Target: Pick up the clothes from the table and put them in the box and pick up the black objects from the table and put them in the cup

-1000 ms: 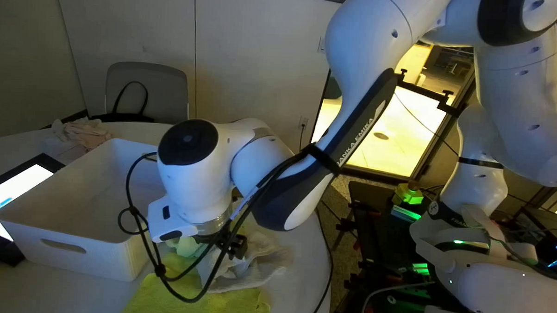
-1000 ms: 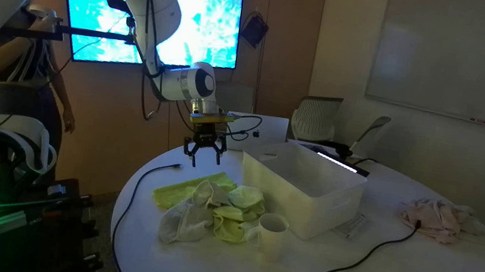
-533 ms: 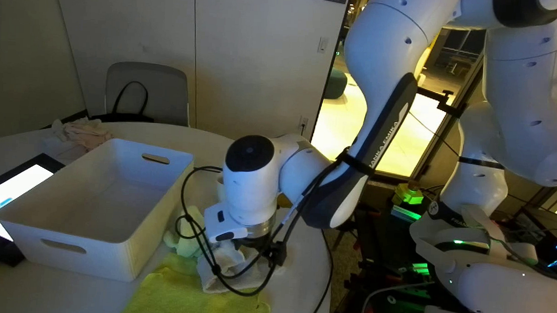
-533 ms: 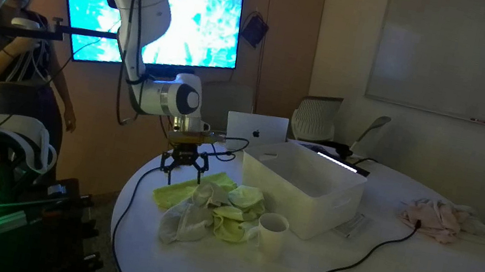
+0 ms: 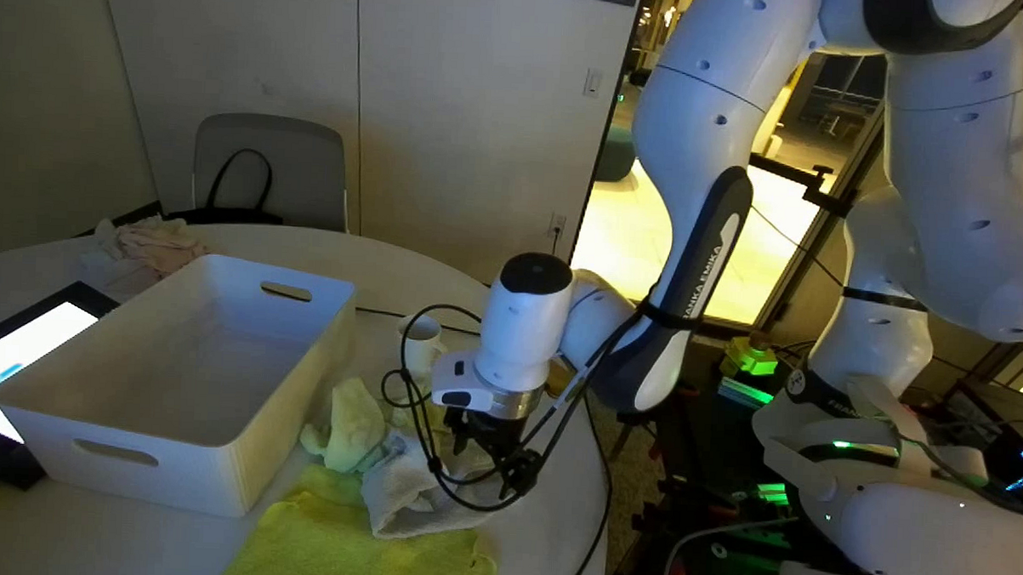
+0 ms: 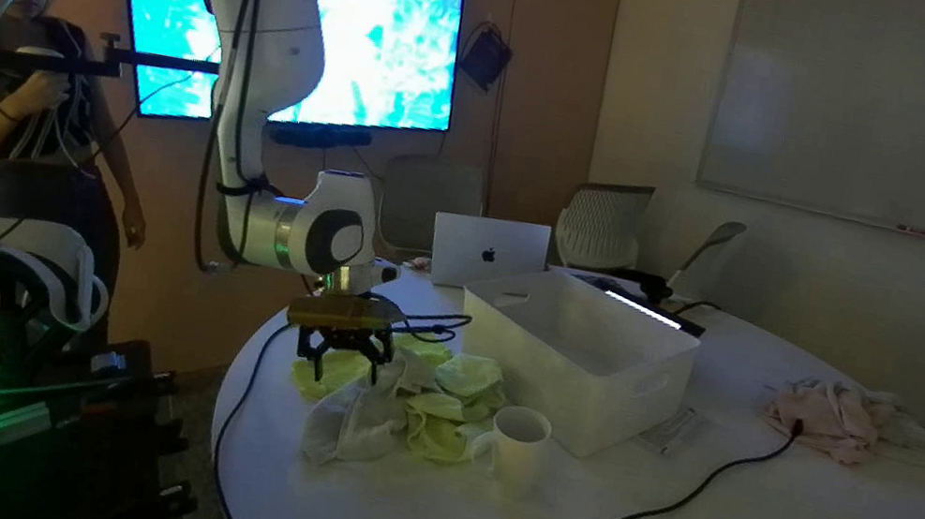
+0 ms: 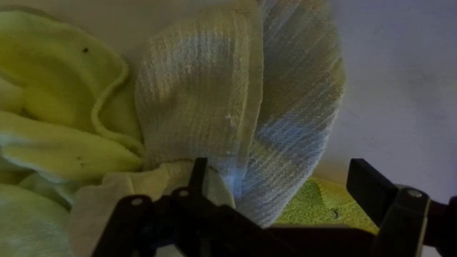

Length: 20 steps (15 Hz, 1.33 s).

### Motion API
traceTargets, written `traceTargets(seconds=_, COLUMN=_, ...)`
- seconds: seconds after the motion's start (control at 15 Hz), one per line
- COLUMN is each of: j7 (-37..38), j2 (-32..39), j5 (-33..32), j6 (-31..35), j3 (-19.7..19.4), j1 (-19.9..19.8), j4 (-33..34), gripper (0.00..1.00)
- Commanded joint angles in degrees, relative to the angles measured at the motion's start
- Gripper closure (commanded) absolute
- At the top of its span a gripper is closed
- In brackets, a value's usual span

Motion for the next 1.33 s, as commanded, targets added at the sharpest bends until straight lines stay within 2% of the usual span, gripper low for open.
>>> traceTargets(seconds=0.0, j7=5.64, j2=-0.25, j5=-2.63, j6=7.70, j3=-6.92, j1=4.54, j4=-2.23, gripper=0.00)
traceTargets(seconds=0.27, j7=8.32, j2=2.35, j5=-4.36, j6=10.91, j3=-14.40, j1=10.74, j4=-0.96, gripper=0.00)
traceTargets(seconds=0.4, j7=8.64, j2=3.75, j5=-4.23, j6=11.29, j3=-16.47, j1=13.15, j4=-0.41, gripper=0.00)
traceTargets(seconds=0.87, j7=10.26, j2=6.96, j5=-3.38, j6=12.37, j3=-19.86, j1=18.23, j4=0.61, gripper=0.00)
traceTargets(seconds=0.93, j7=10.50, j2=7.14, j5=-3.37, j6=12.66, j3=-20.43, j1=18.75, j4=0.69, gripper=0.05)
traceTargets(seconds=1.0, j7=10.77, j2=7.19, j5=-3.32, j6=13.06, j3=-21.16, j1=19.34, j4=0.71, gripper=0.21)
traceTargets(seconds=1.13, j7=11.34, j2=7.36, j5=-3.30, j6=13.55, j3=-22.57, j1=20.48, j4=0.84, gripper=0.32)
traceTargets(seconds=1.27, j7=11.79, j2=7.40, j5=-3.21, j6=13.86, j3=-24.08, j1=21.66, j4=0.93, gripper=0.46)
